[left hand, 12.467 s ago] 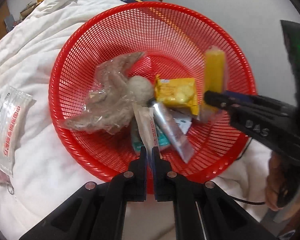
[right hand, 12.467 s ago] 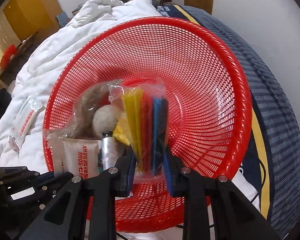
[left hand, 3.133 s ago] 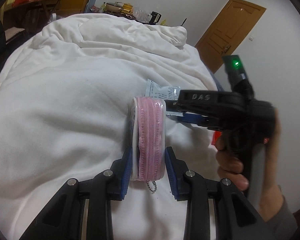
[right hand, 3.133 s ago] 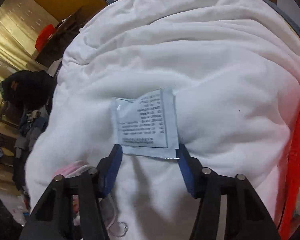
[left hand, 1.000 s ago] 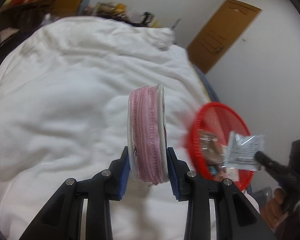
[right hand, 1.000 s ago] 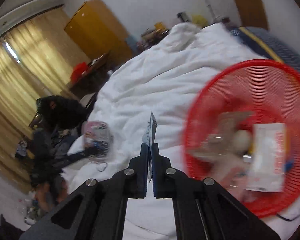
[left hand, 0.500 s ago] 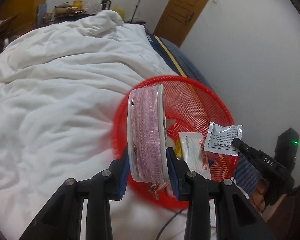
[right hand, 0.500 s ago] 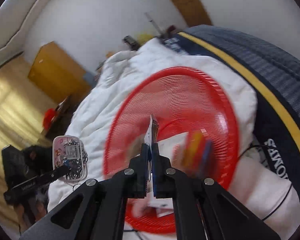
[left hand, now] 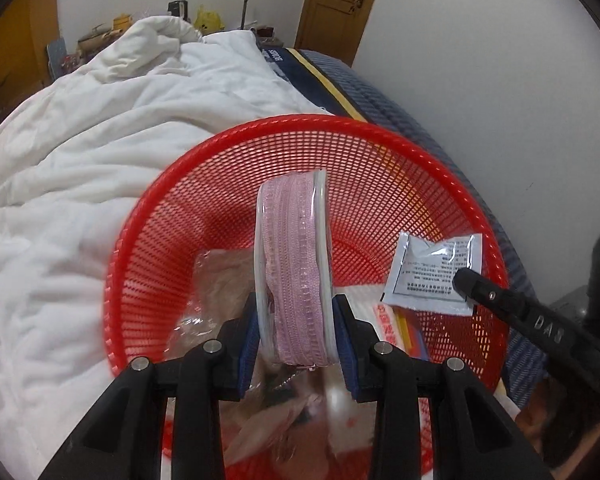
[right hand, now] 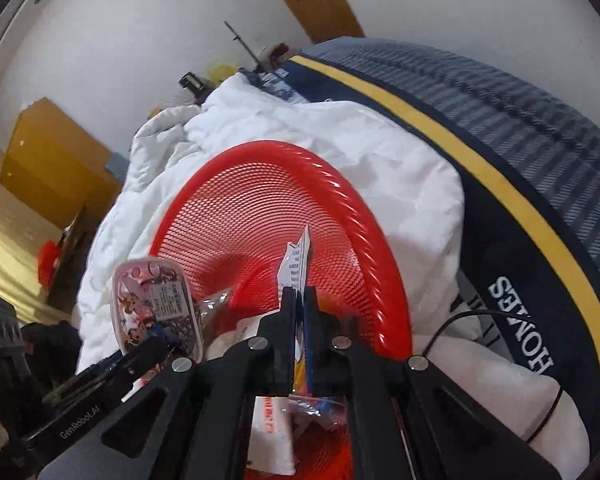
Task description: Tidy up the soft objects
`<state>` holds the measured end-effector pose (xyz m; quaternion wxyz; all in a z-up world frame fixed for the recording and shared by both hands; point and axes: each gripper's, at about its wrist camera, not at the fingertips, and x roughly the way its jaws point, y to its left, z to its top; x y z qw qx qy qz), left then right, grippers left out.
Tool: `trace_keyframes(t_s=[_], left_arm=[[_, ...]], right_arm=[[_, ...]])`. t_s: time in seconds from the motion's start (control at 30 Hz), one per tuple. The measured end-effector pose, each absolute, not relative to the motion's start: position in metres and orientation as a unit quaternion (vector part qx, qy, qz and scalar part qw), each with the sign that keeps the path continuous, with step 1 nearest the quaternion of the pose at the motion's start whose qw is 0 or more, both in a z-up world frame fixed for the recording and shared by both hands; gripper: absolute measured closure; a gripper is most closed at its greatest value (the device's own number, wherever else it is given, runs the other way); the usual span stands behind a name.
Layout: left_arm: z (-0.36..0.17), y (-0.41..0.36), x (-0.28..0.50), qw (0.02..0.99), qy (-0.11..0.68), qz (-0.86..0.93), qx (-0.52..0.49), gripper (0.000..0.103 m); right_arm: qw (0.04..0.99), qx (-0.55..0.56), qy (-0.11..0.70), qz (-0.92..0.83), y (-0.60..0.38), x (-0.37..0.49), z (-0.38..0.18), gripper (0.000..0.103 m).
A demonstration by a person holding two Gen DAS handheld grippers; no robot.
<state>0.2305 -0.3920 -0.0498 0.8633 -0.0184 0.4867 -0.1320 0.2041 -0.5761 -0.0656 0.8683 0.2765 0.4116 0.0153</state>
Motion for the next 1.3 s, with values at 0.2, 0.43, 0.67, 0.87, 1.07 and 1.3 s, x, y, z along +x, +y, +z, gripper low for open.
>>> trace_keyframes(t_s=[0.2,0.43,0.67,0.87,1.07,1.3], left_arm=[[-0.072,-0.41,0.239,0.863,0.493,-0.111,0.012,0.066],[-0.084,-0.418,0.246,0.866,0.489,-0.102,0.019,0.064],[-0.082,-0.408,0.245,0.862,0.496,-0.109,-0.002,0.043],[-0.064,-0.402,0.228,0.86,0.488,-0.15,-0.013,0.032],[-0.02,-0.374,0.179,0.886,0.433,-0.165,0.013,0.007],[-0.026,-0.31,0.117,0.914,0.39,-0.102,-0.051,0.001]], right_arm=[[0.888,0.219,0.404,-0.018,-0.563,0.204,-0.066,0.1],[0.898,0.187,0.398,-0.028,-0.551,0.211,-0.063,0.097],[0.899,0.198,0.389,0.026,-0.546,0.201,-0.059,0.06],[0.904,0.22,0.364,0.046,-0.563,0.18,-0.044,0.054],[0.914,0.201,0.347,0.062,-0.557,0.144,-0.025,0.043],[0.91,0.137,0.384,0.076,-0.503,0.118,-0.02,0.034]])
